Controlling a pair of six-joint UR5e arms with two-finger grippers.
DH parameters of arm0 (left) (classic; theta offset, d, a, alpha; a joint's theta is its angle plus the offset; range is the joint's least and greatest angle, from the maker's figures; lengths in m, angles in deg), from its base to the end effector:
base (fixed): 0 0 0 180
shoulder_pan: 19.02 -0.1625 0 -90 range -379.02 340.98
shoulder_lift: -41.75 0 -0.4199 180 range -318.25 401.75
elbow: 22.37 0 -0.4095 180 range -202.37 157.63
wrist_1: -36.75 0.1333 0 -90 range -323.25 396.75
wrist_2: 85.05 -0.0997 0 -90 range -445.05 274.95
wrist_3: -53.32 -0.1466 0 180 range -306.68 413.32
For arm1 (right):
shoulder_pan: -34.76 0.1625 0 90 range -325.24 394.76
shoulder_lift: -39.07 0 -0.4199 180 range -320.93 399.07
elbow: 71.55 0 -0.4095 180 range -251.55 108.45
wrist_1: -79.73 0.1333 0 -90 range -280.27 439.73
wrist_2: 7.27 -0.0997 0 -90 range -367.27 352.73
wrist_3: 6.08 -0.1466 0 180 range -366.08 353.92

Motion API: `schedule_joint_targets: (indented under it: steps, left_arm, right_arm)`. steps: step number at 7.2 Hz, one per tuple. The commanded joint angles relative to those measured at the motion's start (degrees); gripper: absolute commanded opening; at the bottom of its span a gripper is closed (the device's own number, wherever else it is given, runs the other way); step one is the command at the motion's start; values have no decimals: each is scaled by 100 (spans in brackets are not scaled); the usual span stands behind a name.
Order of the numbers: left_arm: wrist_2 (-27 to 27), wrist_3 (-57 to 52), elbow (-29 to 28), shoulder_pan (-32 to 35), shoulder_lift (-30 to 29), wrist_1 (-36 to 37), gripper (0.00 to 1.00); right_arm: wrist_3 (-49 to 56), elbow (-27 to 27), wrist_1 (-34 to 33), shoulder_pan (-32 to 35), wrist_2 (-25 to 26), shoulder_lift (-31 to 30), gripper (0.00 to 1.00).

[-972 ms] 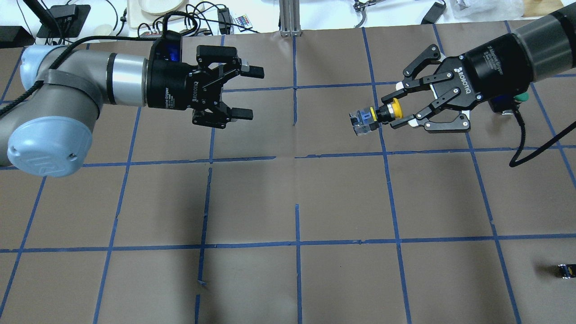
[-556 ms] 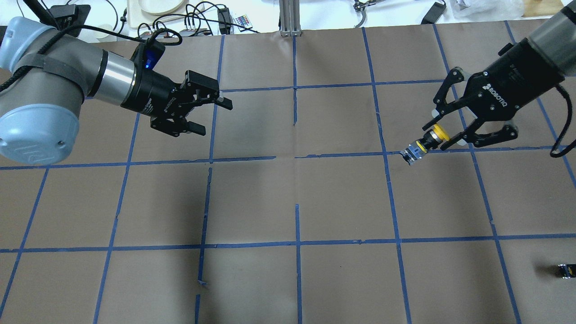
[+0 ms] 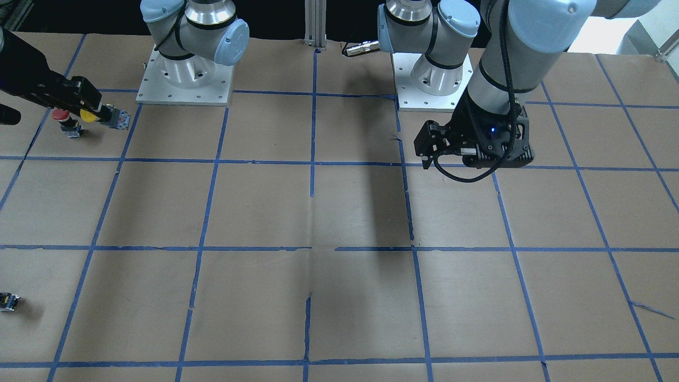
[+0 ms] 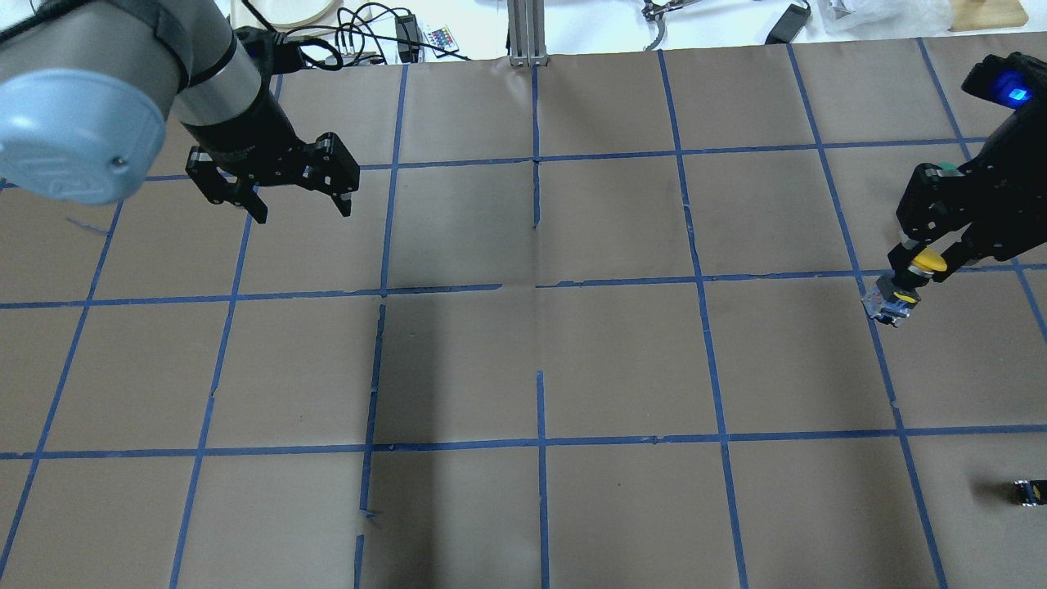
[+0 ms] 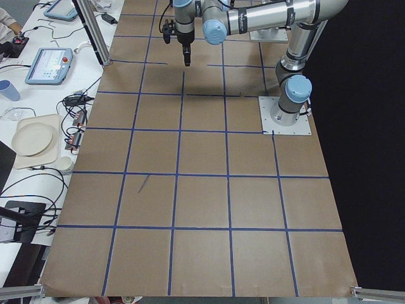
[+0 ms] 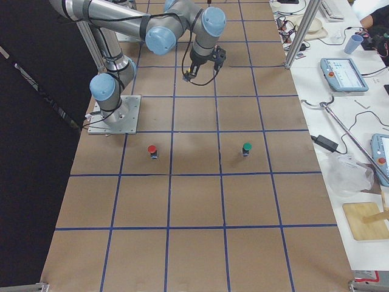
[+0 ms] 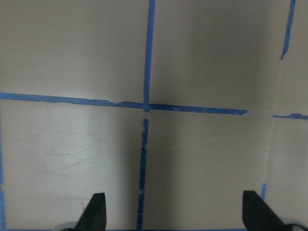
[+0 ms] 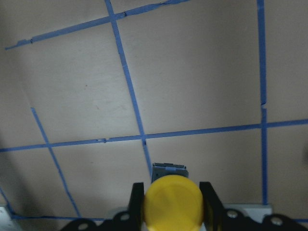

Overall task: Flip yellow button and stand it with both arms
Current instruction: 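Lower the yellow button upright onto the table with the right gripper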

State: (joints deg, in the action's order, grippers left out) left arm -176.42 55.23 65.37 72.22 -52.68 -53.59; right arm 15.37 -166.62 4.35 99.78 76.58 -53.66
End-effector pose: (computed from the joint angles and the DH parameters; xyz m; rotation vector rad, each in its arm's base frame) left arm -0.1413 -0.5319 0.4149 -0.0174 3.1157 0.0672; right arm -0.0516 -0.4636 0.3967 0.1128 2.9059 0.3369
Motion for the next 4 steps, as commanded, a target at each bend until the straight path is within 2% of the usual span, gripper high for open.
schedule_joint_targets:
  steps: [1,2,3,4]
  left_arm:
    - [-145,-128,-653,166,73,-757,99]
    - [186,-652,-470,-17,118,-461,99]
    - [589,-779,-407,-332,196,-258,100]
    - [550,-736,-398,-431,284,-290,100]
  right_arm:
    - [1909,-126,-632,-60,693,131,4]
    - [2708,-274,-992,-260,686,141,5]
    - [4038,-589,-1579,-549,677,184,5]
    - [5139,-897,-2255,-752,686,202,5]
